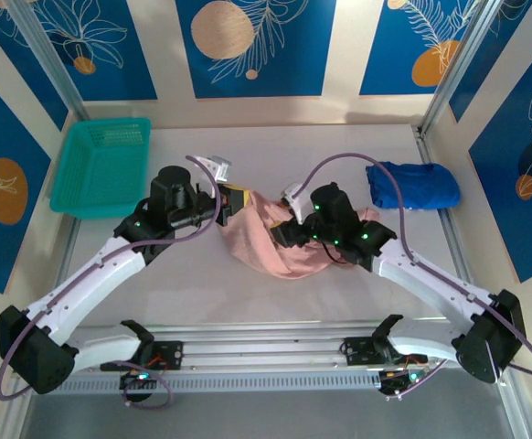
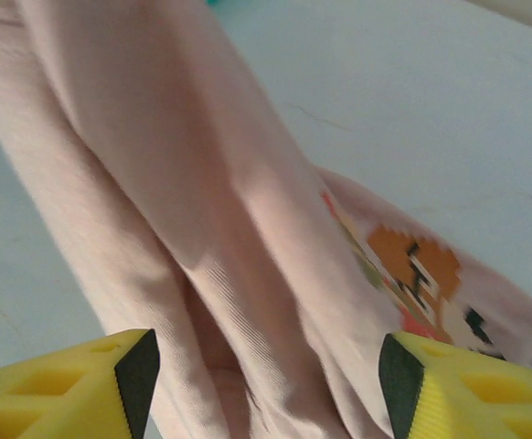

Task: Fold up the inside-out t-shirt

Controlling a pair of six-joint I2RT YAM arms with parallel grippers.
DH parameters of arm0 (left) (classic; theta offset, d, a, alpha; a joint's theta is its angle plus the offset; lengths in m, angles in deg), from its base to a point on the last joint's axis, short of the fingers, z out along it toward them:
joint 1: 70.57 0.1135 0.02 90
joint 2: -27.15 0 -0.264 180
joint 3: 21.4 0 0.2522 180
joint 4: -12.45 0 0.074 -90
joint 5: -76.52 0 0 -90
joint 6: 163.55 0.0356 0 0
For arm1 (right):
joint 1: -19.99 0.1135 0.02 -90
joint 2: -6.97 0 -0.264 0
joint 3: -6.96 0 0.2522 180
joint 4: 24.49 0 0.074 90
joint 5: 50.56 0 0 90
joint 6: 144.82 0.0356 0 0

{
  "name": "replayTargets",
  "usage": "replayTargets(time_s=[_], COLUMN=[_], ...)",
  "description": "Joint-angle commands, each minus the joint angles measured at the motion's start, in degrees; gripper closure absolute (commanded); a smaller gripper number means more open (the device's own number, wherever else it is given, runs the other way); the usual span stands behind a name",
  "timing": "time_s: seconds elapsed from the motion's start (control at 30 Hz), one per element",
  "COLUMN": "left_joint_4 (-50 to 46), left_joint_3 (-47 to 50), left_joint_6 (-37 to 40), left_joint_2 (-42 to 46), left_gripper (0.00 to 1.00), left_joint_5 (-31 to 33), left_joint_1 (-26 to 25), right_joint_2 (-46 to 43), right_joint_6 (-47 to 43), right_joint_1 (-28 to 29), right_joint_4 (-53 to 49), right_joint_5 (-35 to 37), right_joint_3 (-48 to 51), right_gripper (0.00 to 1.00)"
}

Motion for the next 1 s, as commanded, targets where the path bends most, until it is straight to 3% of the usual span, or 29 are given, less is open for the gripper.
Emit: replayTargets(time_s=[0.0, 0.1, 0.23, 0.47, 0.53, 0.63, 0.7, 0.83, 0.93, 0.97], left_joint_4=[0.01, -0.02, 0.08, -0.05, -0.45, -1.91, -4.47, -6.37, -7.6, -8.18], left_joint_3=[-0.87, -0.87, -0.83, -0.63, -0.24, 0.94, 1.24, 0.32, -2.75, -3.79], left_joint_6=[0.71, 0.72, 0.72, 0.89, 0.89, 1.07, 2.29, 7.89, 11.0, 11.43], left_joint_2=[0.28, 0.28, 0.34, 0.62, 0.96, 2.14, 2.08, -3.9, -9.93, -11.15], left_gripper=[1.0, 1.0, 1.0, 1.0, 1.0, 1.0, 1.0, 1.0, 1.0, 0.96], left_joint_5=[-1.77, -1.75, -1.9, -1.6, -0.25, 8.88, 21.08, 38.82, 44.82, 45.24], left_joint_1=[0.25, 0.25, 0.25, 0.25, 0.25, 0.27, 0.33, 0.39, 0.39, 0.4], right_joint_2=[2.24, 3.79, 5.75, 10.94, 12.66, 12.17, 8.44, 1.97, 0.55, 0.5], right_joint_6=[-4.11, -4.42, -4.24, -4.24, -3.64, -0.28, 3.58, 14.44, 19.32, 21.21], right_joint_1=[0.77, 0.78, 0.69, -0.27, -0.75, -2.63, -4.5, -9.77, -12.12, -13.16], right_joint_4=[7.39, 8.98, 10.91, 15.49, 16.68, 14.08, 11.29, 12.09, 12.06, 12.84], right_joint_5=[-2.49, -3.51, -2.63, -2.03, -3.08, -8.68, -15.85, -34.15, -39.05, -40.34], right_joint_3=[1.51, 1.57, 2.02, 1.6, 0.89, -1.12, -0.9, 1.8, 2.0, 2.25], right_gripper=[0.33, 0.36, 0.48, 0.51, 0.57, 0.86, 0.97, 1.0, 1.0, 1.0])
